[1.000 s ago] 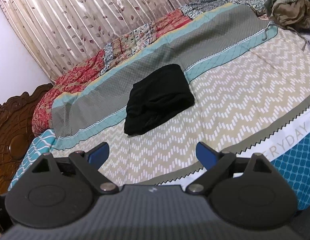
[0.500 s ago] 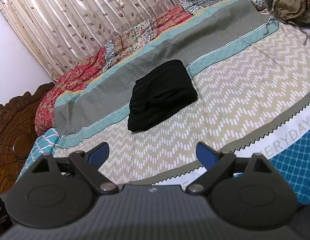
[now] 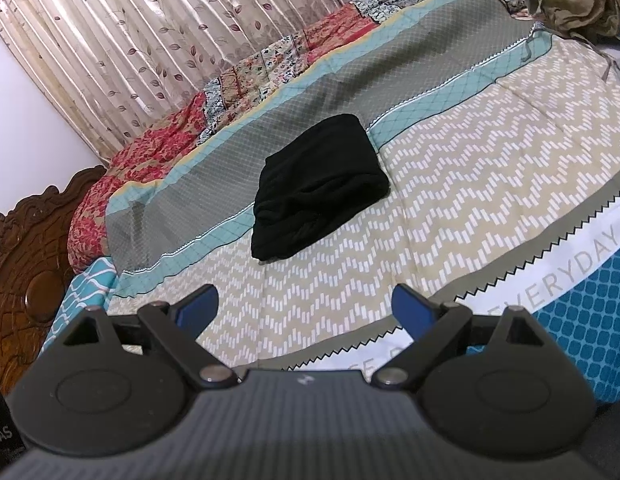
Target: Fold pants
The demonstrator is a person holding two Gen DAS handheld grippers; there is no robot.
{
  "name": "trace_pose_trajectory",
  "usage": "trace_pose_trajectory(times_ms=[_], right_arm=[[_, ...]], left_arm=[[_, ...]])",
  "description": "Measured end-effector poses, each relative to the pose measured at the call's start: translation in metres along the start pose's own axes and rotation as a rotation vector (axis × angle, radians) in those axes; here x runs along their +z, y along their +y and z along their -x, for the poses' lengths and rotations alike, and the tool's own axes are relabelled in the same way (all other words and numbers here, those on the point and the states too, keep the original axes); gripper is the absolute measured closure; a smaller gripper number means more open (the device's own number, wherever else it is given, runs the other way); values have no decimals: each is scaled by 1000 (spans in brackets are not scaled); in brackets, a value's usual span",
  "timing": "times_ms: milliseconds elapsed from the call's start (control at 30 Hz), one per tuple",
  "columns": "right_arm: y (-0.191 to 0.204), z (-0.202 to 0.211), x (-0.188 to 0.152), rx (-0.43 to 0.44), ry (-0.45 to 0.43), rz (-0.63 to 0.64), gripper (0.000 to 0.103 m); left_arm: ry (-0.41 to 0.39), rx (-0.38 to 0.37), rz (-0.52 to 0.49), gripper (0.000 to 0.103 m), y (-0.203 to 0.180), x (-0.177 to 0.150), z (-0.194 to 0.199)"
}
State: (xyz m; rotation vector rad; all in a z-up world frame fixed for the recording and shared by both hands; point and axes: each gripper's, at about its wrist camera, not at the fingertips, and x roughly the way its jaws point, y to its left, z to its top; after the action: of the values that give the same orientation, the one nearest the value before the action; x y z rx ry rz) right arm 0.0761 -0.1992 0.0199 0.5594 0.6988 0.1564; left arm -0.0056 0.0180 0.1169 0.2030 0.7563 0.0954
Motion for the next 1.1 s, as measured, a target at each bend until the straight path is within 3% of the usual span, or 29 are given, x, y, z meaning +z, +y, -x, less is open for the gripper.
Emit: trace_pose_trajectory(times_ms=[267, 400, 700, 1100], right_arm=[[-6, -1, -1, -1, 13, -20, 8], [-8, -1, -1, -3, 12, -26, 8], [-6, -2, -3, -4, 29, -23, 8], [-7, -5, -3, -29, 45, 0, 8]], left_arm=[[21, 17, -25, 0, -5, -5, -5], [79, 15, -22, 0, -7, -6, -11], [156, -57, 17, 0, -7, -7, -12], [181, -58, 25, 0, -6, -6, -19]])
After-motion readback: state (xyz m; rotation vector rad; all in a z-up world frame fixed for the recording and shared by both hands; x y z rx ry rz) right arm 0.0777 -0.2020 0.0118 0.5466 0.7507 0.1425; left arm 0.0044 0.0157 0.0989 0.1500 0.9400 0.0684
